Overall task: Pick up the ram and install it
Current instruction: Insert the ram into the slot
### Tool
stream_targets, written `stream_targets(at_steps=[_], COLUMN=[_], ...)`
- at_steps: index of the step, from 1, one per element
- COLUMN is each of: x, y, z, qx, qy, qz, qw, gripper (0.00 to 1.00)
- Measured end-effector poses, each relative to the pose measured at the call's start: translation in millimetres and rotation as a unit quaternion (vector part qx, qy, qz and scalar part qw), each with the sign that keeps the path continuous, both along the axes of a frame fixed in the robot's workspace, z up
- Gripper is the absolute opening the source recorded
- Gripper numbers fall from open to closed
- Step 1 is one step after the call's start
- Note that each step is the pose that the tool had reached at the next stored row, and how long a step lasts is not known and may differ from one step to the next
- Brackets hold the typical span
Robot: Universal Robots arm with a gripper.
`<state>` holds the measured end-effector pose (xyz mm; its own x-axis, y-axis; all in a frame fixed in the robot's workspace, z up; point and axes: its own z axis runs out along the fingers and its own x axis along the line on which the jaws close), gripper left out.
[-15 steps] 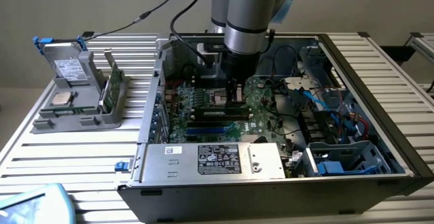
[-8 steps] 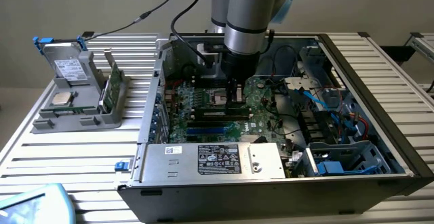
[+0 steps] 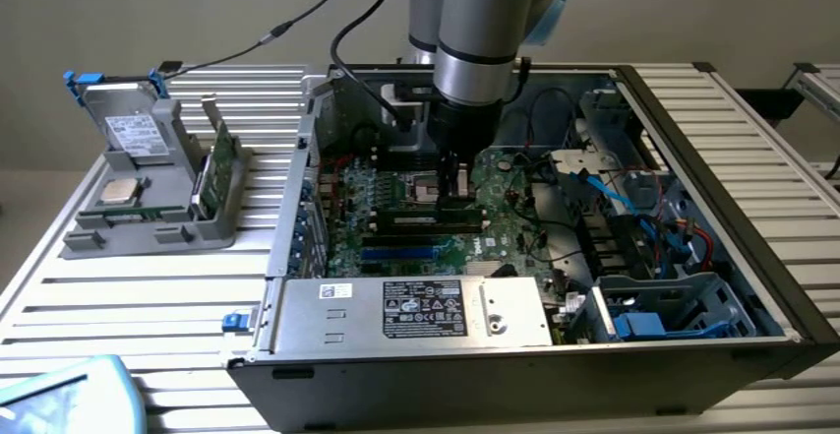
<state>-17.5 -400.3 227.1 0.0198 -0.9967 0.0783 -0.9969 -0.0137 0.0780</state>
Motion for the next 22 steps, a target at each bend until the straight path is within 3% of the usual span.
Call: stream_targets(at_steps=[16, 18, 22], x=[0.0, -0.1, 0.0], y=[0.9, 0.9, 1.0], z=[1.3, 0.9, 0.6], qx=[-0.0025, -0.0018, 0.0026], qy=[0.0000, 0.0000, -0.0001], qz=[0.001, 0.001, 0.001], qw=[1.0000, 1.0000, 1.0000], gripper=[0.13, 0.13, 0.13])
